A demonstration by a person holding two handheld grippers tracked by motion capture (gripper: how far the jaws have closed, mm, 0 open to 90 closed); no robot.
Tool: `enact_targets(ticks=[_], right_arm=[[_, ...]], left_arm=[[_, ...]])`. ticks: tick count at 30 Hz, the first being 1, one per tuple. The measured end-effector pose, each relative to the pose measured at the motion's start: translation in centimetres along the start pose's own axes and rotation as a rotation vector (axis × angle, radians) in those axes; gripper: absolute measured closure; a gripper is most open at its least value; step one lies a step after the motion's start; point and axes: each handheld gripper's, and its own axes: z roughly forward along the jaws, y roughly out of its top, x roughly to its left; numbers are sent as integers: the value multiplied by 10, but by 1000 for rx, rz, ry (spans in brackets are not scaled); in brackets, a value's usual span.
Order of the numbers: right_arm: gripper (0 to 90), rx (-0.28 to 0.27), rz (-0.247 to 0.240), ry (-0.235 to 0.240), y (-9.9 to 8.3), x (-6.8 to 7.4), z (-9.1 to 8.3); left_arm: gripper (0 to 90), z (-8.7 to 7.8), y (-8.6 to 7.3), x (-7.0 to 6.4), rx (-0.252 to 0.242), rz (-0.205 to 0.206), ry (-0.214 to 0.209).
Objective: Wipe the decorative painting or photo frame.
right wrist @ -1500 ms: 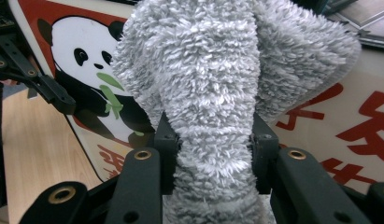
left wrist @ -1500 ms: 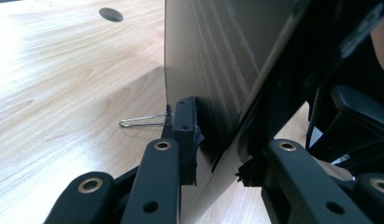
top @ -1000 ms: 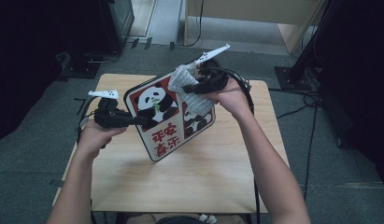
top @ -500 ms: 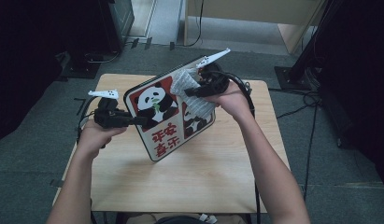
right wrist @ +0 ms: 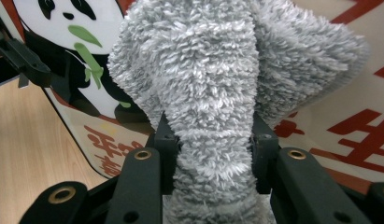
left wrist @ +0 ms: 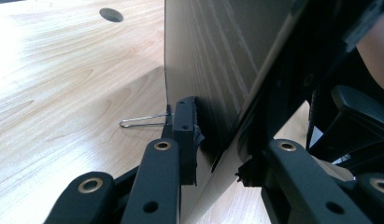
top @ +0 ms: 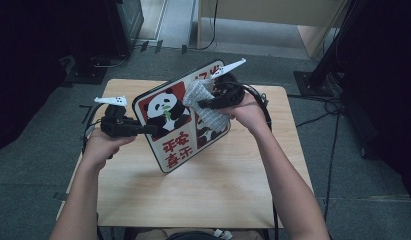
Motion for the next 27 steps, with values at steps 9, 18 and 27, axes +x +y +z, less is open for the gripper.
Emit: enact_targets(ticks=[9, 18, 27], right_arm=[[652, -4, 9, 15, -6, 0, 5], [652, -6, 16, 29, -14, 0, 8], [652, 10, 20, 36, -22, -1, 12]], left_arm=[[739, 0, 0, 0, -1, 0, -2], [737, 0, 0, 1, -1, 2, -5], [738, 0, 0, 0, 0, 4, 0]])
